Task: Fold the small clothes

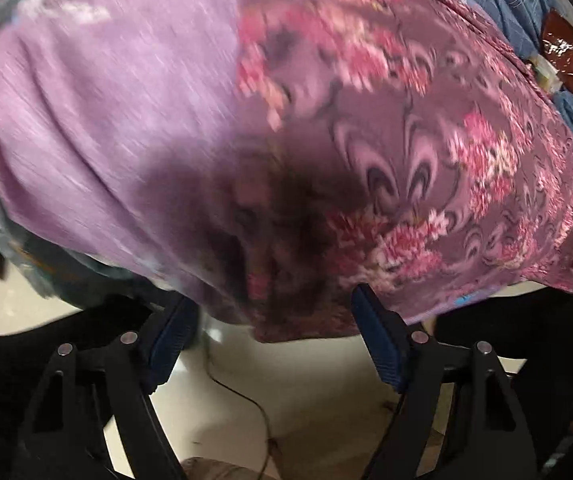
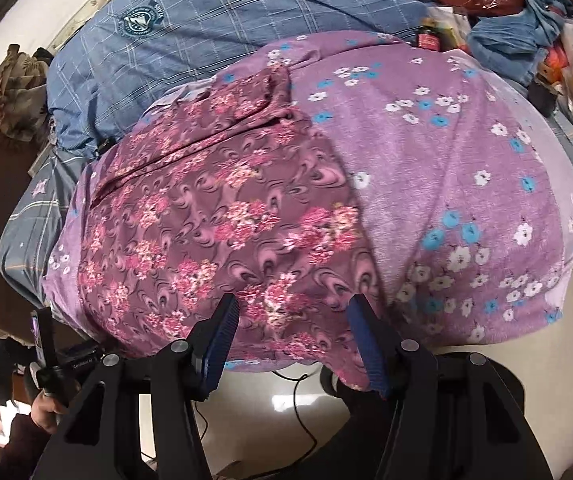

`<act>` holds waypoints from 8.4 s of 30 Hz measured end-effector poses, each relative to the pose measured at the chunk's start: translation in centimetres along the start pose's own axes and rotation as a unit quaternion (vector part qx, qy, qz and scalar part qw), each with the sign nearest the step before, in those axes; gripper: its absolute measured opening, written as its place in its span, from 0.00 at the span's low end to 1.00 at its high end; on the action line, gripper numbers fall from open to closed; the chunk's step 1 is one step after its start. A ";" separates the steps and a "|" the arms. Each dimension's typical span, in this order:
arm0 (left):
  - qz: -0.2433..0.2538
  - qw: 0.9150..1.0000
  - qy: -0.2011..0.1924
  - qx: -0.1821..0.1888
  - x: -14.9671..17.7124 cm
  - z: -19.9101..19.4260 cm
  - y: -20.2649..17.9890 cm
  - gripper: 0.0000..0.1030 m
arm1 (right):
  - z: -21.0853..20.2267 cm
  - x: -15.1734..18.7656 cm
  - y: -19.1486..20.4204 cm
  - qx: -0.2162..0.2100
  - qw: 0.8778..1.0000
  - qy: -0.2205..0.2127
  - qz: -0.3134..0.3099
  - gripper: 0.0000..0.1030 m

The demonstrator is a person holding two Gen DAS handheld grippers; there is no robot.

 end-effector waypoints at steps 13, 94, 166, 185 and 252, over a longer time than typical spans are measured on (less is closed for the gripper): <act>0.029 0.995 -0.013 0.091 0.8 -2.1 -1.3 0.04 | 2.7 -0.5 -5.5 -0.037 0.993 0.054 0.103 0.62; -0.070 0.961 0.032 0.265 1.3 -2.7 2.6 0.08 | -3.0 -12.3 5.0 -0.250 0.966 -0.062 -0.001 0.03; -0.137 0.929 -0.050 0.340 -19.6 -5.1 1.6 0.05 | 12.6 -17.9 4.9 -0.155 0.966 -0.193 0.071 0.48; -0.270 0.931 -0.138 0.205 -32.8 -3.6 7.0 0.47 | 16.5 -25.0 -2.4 -0.153 0.957 -0.196 0.149 0.61; -0.116 0.979 -0.158 0.052 -31.1 0.8 0.0 0.57 | 23.6 -37.6 -0.8 0.122 0.984 -0.118 0.060 0.00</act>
Point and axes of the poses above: each gripper's, at about its wrist camera, not at the fingertips, and z roughly the way its jaws point, y to its left, x to its underside, the point moved 2 cm from there along z, roughly the way its jaws point, and after that the axes turned 2 degrees about y, right-handed, at the moved point
